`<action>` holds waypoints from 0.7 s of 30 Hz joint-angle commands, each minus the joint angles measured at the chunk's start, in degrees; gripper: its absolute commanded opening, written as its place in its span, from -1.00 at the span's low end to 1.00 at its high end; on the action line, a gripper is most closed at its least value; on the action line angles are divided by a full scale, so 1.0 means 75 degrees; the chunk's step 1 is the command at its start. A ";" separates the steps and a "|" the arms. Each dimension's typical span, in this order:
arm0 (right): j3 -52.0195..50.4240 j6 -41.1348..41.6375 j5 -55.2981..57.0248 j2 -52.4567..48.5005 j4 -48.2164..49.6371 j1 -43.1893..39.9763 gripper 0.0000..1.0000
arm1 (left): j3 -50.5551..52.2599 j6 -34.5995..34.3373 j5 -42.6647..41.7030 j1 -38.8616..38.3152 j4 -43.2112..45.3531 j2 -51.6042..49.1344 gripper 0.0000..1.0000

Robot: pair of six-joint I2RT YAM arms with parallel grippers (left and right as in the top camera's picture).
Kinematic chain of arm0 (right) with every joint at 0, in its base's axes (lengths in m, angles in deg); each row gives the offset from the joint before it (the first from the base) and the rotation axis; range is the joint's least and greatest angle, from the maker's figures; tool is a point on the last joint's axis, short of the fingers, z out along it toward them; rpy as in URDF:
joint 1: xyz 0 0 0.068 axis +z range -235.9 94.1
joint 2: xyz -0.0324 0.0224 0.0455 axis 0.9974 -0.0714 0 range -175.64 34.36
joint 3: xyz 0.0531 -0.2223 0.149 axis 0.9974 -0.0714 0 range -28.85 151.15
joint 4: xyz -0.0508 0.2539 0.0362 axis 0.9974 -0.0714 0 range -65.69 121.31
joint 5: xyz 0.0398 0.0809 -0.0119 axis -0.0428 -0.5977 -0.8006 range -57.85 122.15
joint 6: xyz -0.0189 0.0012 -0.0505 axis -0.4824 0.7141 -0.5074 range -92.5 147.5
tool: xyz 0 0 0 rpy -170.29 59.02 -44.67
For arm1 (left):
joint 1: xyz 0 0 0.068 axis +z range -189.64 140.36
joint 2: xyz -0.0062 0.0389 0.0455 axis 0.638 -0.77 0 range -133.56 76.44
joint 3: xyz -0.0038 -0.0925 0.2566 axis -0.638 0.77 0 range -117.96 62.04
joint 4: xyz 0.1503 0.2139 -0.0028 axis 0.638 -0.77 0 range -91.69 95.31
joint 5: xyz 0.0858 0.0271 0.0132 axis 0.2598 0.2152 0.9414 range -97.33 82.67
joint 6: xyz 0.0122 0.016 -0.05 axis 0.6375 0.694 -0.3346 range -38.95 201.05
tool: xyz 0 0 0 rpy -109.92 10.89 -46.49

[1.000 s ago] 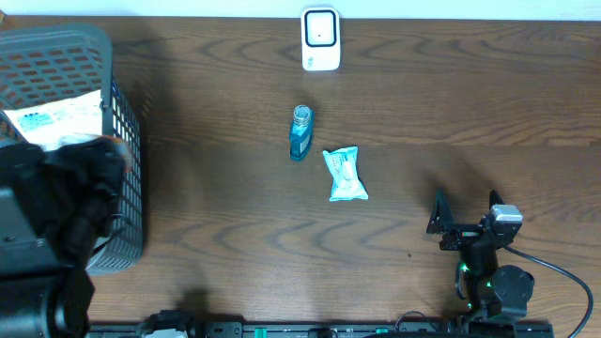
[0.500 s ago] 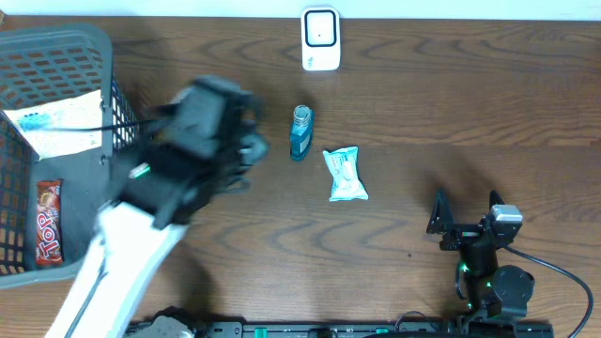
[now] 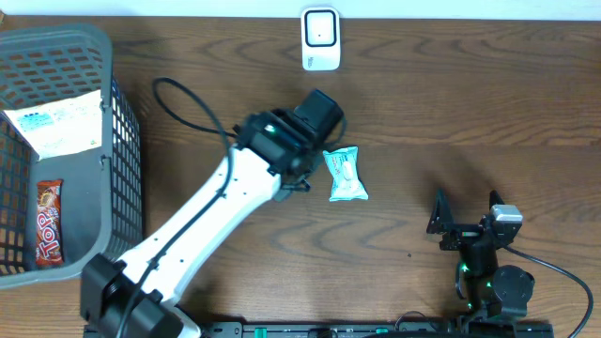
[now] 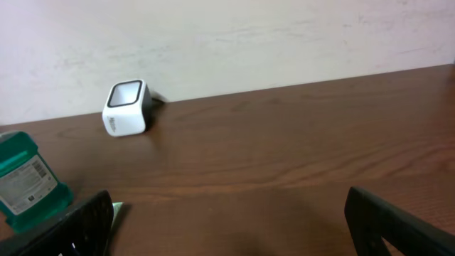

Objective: Scan the item barcode
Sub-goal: 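Carry the Kleenex pack next to the wipes and release it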

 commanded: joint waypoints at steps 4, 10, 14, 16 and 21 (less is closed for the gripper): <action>-0.0017 -0.0061 0.0009 0.0035 -0.0012 0.0038 0.99 | 0.0746 -0.0533 0.0300 -0.0469 0.1189 -0.0213 -0.33; -0.0017 -0.0061 0.0009 0.0035 -0.0012 0.0038 0.98 | 0.1667 -0.0810 0.0717 -0.0513 0.2177 -0.0379 -0.33; -0.0017 -0.0061 0.0009 0.0035 -0.0012 0.0038 0.98 | 0.2145 -0.0871 0.0796 -0.0516 0.2655 -0.0545 -0.33; -0.0017 -0.0061 0.0009 0.0035 -0.0012 0.0038 0.98 | 0.2328 -0.0871 0.0793 -0.0516 0.2961 -0.0618 -0.32; -0.0017 -0.0061 0.0009 0.0035 -0.0012 0.0038 0.98 | 0.2489 -0.0866 0.0796 -0.0522 0.3433 -0.0860 -0.24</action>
